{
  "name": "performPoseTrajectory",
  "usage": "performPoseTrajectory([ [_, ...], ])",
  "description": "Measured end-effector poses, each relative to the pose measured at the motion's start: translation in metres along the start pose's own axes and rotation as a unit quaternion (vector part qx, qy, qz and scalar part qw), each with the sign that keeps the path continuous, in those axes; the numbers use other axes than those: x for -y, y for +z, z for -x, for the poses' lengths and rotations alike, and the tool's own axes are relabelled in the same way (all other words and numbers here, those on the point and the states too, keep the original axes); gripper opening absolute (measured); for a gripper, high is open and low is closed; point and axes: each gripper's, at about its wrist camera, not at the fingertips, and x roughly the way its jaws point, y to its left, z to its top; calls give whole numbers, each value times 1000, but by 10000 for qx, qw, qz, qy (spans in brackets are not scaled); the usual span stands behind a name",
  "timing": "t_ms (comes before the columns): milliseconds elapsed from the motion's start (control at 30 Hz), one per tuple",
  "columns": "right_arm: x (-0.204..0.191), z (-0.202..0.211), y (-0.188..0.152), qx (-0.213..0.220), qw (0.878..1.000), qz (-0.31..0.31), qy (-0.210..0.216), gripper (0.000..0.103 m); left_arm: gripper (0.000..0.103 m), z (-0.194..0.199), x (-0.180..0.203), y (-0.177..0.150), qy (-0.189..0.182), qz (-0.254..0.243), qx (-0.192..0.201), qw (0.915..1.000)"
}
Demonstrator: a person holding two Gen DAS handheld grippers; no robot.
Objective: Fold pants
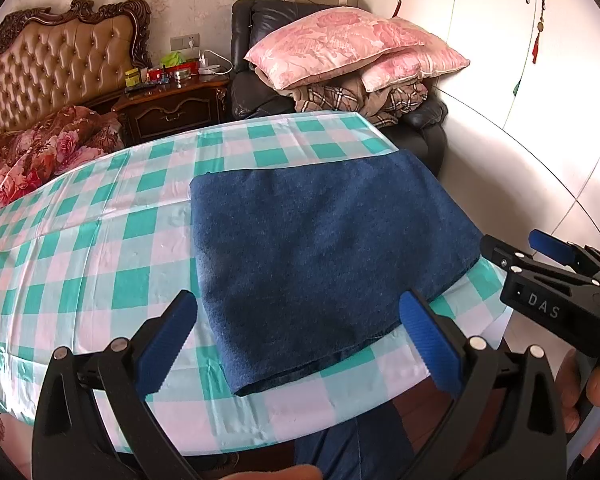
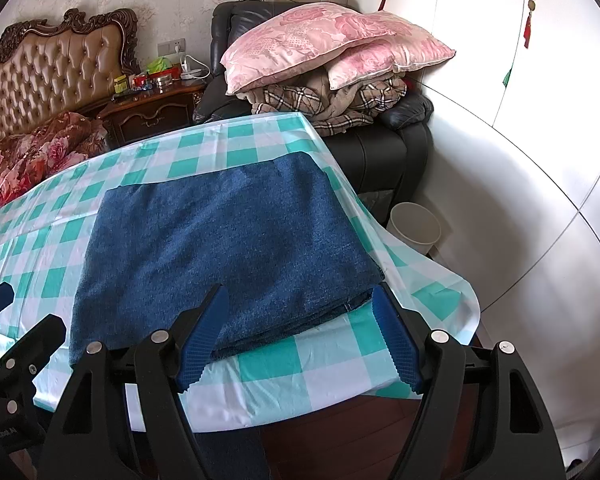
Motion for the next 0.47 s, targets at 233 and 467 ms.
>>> performPoseTrajectory([
  [233,-1,-1,-1,-15,10000,-34,-8,72,101,-10,9,4,-219,-54,-35,9997],
  [467,2,-5,-2,-7,9998,-163,86,80,101,-9,-13,2,-715,346,4,9968],
])
